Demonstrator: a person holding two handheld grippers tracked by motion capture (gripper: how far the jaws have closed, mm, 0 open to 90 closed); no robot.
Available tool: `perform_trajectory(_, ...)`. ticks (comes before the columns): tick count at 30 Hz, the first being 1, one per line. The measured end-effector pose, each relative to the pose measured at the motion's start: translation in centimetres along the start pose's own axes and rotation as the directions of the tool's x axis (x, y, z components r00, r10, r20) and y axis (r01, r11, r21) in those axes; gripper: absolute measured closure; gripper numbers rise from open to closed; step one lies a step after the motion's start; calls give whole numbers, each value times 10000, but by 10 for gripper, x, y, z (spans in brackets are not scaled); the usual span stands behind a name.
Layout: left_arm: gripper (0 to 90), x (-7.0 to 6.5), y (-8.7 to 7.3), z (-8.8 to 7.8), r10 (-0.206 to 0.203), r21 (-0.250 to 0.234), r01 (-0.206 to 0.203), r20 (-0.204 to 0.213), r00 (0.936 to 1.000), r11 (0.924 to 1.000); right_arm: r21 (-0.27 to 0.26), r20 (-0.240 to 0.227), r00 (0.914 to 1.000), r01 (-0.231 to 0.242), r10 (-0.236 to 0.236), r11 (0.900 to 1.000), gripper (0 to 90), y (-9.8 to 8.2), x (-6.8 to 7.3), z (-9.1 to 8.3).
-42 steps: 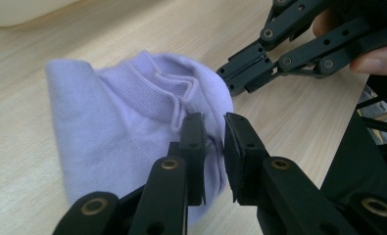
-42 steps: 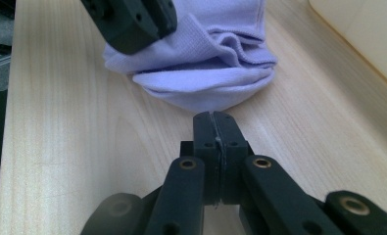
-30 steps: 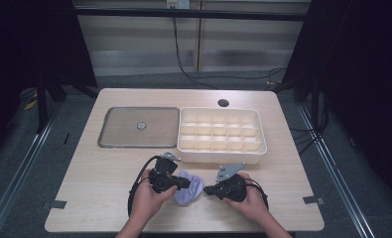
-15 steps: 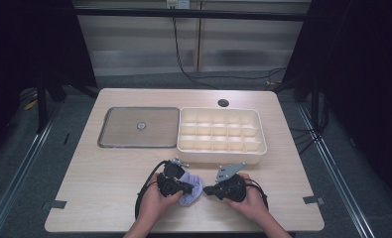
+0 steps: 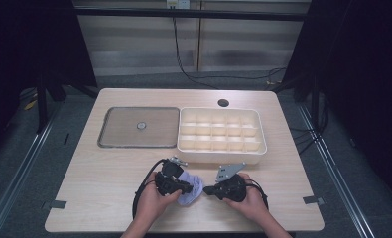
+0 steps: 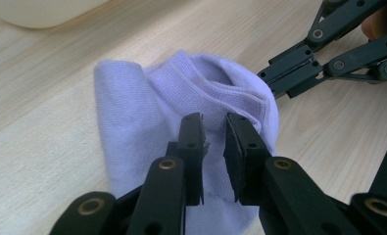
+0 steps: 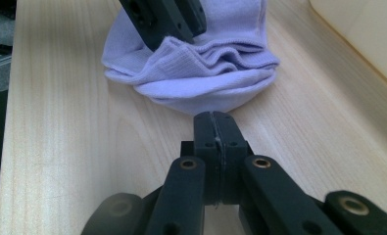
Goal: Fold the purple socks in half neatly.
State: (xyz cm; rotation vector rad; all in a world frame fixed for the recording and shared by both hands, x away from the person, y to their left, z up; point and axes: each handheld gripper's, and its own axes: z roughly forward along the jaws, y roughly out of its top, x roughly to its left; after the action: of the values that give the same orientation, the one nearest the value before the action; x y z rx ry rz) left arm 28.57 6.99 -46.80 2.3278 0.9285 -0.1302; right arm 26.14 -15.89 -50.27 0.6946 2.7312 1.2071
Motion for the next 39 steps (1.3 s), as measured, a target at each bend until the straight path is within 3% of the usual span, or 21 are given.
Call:
perform_trajectory(24, 672, 15, 0, -21, -464, -270, 457, -226, 9987, 9986, -27, -2, 10000, 3, -3, 10000, 896, 0, 0, 0)
perform_trajectory(31, 632, 22, -2, -23, -796, -115, 794, -182, 9967, 9968, -20, 5, 10000, 18, -18, 10000, 897, 0, 0, 0)
perform_trajectory(39, 580, 27, -4, -26, -1214, -271, 1207, -245, 9923, 9923, -43, 22, 10000, 89, -89, 10000, 899, 0, 0, 0)
